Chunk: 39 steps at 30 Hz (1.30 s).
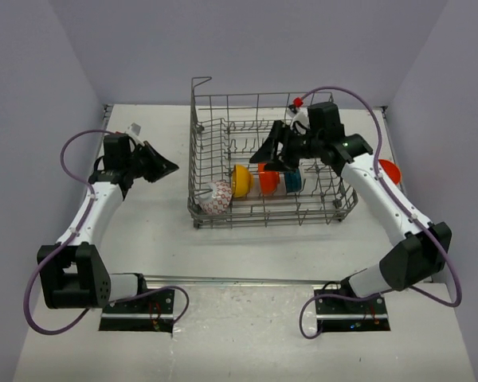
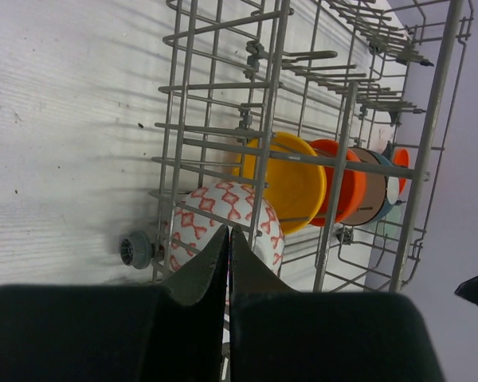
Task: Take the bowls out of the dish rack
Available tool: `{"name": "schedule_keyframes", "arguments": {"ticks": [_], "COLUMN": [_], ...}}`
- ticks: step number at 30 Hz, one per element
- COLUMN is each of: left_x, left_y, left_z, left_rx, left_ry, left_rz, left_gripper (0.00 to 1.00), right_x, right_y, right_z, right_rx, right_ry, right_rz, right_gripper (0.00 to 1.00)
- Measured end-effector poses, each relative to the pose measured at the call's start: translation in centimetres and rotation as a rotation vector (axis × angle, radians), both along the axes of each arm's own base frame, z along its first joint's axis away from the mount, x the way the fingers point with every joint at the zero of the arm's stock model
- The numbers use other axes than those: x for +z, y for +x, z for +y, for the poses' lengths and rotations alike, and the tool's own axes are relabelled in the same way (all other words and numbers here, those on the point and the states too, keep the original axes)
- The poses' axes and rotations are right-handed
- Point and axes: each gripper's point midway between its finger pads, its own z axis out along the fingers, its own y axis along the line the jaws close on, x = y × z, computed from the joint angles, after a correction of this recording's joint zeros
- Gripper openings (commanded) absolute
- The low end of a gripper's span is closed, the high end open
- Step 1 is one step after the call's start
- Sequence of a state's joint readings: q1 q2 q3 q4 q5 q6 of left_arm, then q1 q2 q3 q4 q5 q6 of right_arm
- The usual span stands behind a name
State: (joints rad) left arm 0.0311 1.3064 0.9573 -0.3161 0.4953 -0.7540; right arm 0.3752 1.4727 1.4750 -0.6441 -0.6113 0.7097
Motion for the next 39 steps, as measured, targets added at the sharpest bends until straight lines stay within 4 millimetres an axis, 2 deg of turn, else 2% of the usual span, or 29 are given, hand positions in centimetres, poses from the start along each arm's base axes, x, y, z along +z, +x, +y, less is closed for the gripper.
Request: {"name": "schedule_keyframes", "arguments": {"ticks": [5, 8, 10, 19, 26, 29, 39], "left_x": [0.3, 0.4, 0.4, 0.4, 0.4, 0.1, -1.0], "left_y": [-0.4, -0.7, -0.9, -0.9, -0.9, -0.8, -0.6], "left_z": [-1.3, -2.4, -2.8, -3.0, -3.0, -3.0, -3.0], "left_rx": [-0.015, -0.039, -0.048, -0.041, -0.041, -0.041, -0.041], "left_ry": [-0.019, -0.028, -0.031, -0.038, -0.038, -0.037, -0.035], "left_rz": [0.008, 0.012, 0.014, 0.022, 0.023, 0.03, 0.064], "left_gripper": [0.0, 0.0, 0.0, 0.0, 0.0, 0.0, 0.0], "right_x": [-1.1, -2.1, -3.2, -9.3, -12.6, -13.6, -14.7], "right_y": [-2.5, -2.9, -2.7, -1.2, -1.1, -1.3, -1.5], "right_z": [4.3, 5.7, 6.4, 7.9, 9.0, 9.5, 11.4], "right_rx": [0.107, 0.126, 0.128, 0.12, 0.132, 0.14, 0.181], "right_ry": [0.067, 0.083, 0.084, 0.043, 0.015, 0.007, 0.015], "right_rz": [0.051, 0.08, 0.107, 0.224, 0.275, 0.291, 0.267], "right_gripper": [0.77, 0.8, 0.86, 0.88, 0.87, 0.87, 0.86]}}
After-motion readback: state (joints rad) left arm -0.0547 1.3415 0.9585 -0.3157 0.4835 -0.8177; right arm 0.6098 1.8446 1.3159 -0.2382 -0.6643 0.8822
